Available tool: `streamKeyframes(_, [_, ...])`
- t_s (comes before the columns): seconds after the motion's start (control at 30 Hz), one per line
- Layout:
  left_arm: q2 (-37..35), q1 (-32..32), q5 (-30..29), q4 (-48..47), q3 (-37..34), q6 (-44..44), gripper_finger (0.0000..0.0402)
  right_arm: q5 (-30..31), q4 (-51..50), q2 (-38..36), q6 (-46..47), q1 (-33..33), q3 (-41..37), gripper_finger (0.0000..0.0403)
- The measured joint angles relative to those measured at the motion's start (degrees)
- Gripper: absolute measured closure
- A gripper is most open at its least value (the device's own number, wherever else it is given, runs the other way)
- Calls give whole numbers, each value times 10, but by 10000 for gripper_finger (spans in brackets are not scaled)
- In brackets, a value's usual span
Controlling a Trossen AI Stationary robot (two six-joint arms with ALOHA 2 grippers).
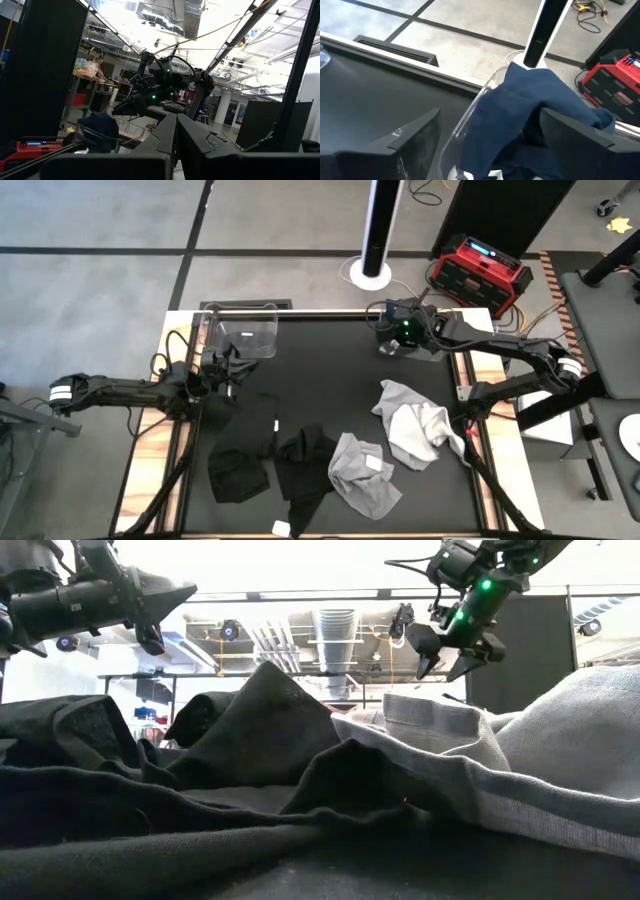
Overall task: Sort towels by color in basket
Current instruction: Put the blue towel into the right transparent bin
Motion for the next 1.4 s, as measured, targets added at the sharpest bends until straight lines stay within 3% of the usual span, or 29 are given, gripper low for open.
streamKeyframes(0.2, [0,0,0,0,0,0,402,0,0,0,-23,-8,-1,72])
streamKeyframes(0.53, [0,0,0,0,0,0,402,-17,-8,8,-58,-82,-1,69])
streamKeyframes(0.9, [0,0,-25,3,0,0,402,-43,55,105,-88,-110,9,102])
streamKeyframes(1.07, [0,0,-25,2,0,0,402,-44,59,122,-88,-109,20,165])
streamKeyframes(1.4, [0,0,-25,-1,0,0,402,-44,65,146,-120,-109,20,378])
